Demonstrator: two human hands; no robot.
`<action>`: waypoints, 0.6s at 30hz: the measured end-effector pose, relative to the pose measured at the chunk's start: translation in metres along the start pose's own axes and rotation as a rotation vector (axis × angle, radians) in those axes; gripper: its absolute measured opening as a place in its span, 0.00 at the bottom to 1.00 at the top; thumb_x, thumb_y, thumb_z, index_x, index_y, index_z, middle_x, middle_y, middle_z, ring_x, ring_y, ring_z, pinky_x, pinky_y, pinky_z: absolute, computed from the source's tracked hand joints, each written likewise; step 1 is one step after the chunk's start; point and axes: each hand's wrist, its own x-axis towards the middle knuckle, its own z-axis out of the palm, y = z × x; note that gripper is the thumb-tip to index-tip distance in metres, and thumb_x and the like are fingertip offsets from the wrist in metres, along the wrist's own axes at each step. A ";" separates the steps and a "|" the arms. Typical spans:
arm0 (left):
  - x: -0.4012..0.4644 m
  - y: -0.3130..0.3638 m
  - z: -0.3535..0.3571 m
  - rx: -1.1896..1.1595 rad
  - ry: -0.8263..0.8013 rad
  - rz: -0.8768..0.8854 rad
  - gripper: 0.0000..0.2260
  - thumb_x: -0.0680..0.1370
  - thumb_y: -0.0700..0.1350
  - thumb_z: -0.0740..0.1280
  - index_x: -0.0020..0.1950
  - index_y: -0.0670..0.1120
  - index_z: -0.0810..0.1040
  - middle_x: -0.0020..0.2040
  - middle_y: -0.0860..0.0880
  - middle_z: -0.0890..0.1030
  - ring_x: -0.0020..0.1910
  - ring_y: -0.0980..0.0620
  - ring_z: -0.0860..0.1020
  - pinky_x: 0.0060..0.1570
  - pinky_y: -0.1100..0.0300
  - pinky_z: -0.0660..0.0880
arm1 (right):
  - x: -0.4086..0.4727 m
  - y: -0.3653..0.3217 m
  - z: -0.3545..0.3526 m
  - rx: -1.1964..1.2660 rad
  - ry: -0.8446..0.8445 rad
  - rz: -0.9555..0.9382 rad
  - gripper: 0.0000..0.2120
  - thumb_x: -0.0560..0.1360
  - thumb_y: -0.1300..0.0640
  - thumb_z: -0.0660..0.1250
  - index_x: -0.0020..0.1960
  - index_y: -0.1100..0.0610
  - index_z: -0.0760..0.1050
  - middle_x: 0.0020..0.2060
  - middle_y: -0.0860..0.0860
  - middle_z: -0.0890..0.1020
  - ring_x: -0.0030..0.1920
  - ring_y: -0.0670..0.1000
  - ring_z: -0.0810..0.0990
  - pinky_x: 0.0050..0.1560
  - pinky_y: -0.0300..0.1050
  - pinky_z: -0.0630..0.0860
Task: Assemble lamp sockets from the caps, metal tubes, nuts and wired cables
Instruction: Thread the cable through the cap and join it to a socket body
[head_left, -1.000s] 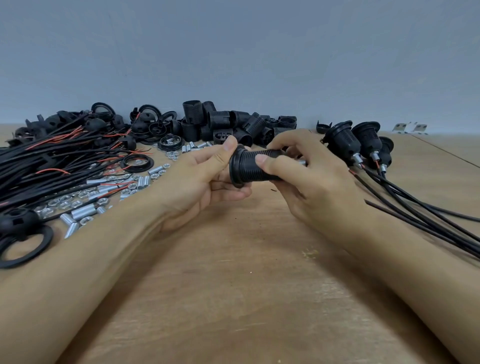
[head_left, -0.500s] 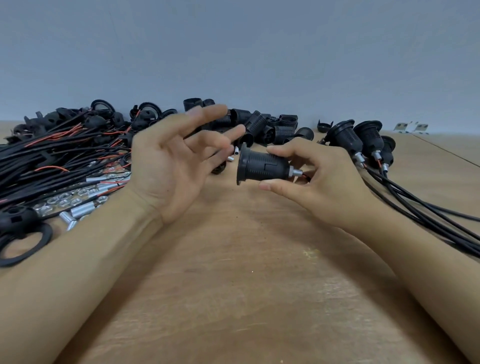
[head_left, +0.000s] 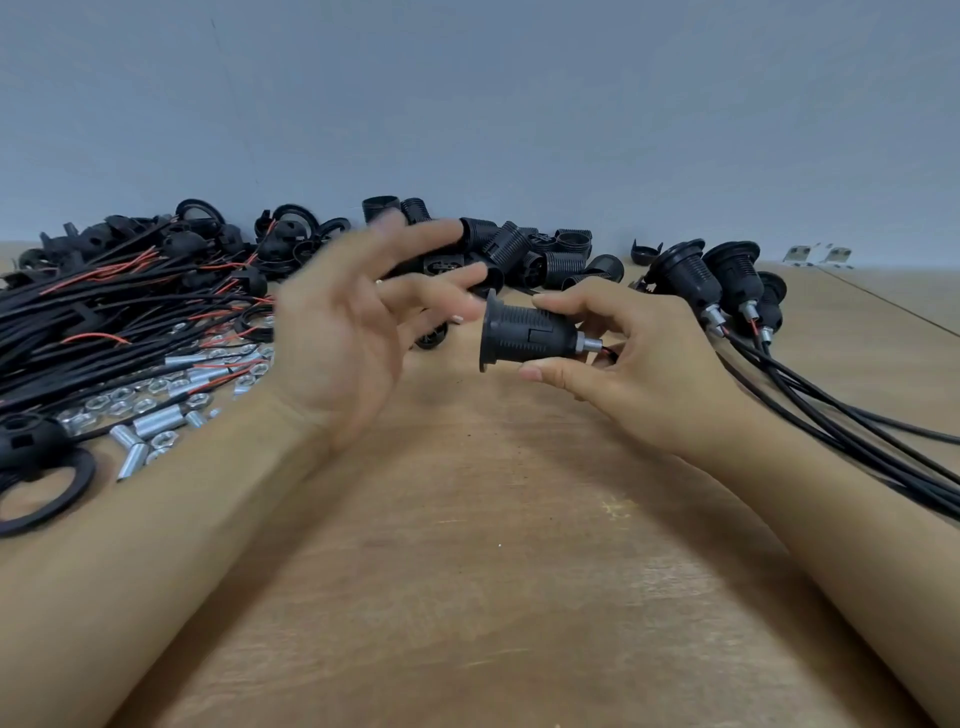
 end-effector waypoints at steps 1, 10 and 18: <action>0.000 0.003 -0.002 -0.057 0.020 0.020 0.19 0.78 0.52 0.59 0.58 0.39 0.80 0.33 0.45 0.84 0.57 0.41 0.82 0.63 0.46 0.72 | 0.000 0.000 0.001 0.010 -0.003 0.014 0.19 0.69 0.52 0.78 0.58 0.54 0.80 0.48 0.38 0.81 0.49 0.43 0.81 0.45 0.39 0.79; 0.002 -0.006 0.003 0.197 0.084 -0.108 0.21 0.71 0.56 0.64 0.59 0.47 0.81 0.57 0.47 0.84 0.57 0.51 0.82 0.57 0.53 0.76 | 0.001 0.003 0.003 0.058 -0.020 0.075 0.18 0.73 0.51 0.74 0.62 0.51 0.78 0.48 0.42 0.83 0.44 0.41 0.81 0.45 0.41 0.79; 0.000 -0.003 0.004 0.157 -0.030 0.028 0.18 0.76 0.51 0.59 0.60 0.46 0.80 0.53 0.45 0.86 0.61 0.49 0.80 0.62 0.50 0.71 | 0.000 0.005 0.005 -0.046 -0.050 0.002 0.16 0.75 0.58 0.72 0.62 0.53 0.77 0.45 0.32 0.77 0.37 0.31 0.76 0.42 0.22 0.67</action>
